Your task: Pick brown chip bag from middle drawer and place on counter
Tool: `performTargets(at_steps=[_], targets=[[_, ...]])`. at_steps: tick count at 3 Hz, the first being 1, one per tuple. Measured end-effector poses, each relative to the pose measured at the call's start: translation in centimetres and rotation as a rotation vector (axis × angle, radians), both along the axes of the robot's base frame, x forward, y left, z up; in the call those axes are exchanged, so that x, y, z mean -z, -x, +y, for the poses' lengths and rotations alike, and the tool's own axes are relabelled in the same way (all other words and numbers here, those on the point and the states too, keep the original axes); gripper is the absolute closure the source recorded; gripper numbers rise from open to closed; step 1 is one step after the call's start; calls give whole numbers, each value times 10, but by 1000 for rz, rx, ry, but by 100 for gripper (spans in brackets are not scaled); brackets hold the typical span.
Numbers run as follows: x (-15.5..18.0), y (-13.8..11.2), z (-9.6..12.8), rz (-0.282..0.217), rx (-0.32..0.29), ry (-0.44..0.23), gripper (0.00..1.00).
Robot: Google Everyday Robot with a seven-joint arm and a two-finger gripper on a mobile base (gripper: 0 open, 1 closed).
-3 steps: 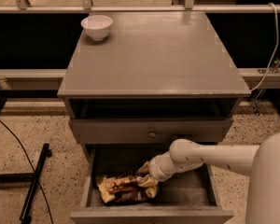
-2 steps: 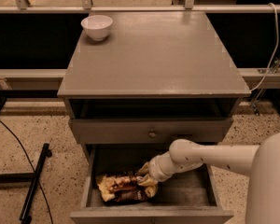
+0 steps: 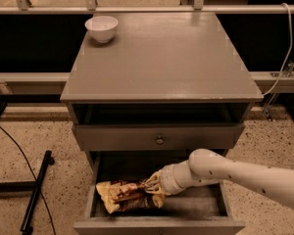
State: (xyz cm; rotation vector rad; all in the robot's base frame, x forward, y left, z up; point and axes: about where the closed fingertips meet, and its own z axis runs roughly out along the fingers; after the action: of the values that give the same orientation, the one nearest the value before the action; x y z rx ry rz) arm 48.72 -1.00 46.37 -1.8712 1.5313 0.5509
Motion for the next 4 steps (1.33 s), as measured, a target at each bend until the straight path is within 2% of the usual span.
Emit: performTargets(at_steps=[1, 3, 4], targets=[[-40, 24, -3, -109, -63, -42, 100], [-121, 54, -14, -247, -97, -34, 100], [-177, 57, -20, -307, -144, -13, 100]])
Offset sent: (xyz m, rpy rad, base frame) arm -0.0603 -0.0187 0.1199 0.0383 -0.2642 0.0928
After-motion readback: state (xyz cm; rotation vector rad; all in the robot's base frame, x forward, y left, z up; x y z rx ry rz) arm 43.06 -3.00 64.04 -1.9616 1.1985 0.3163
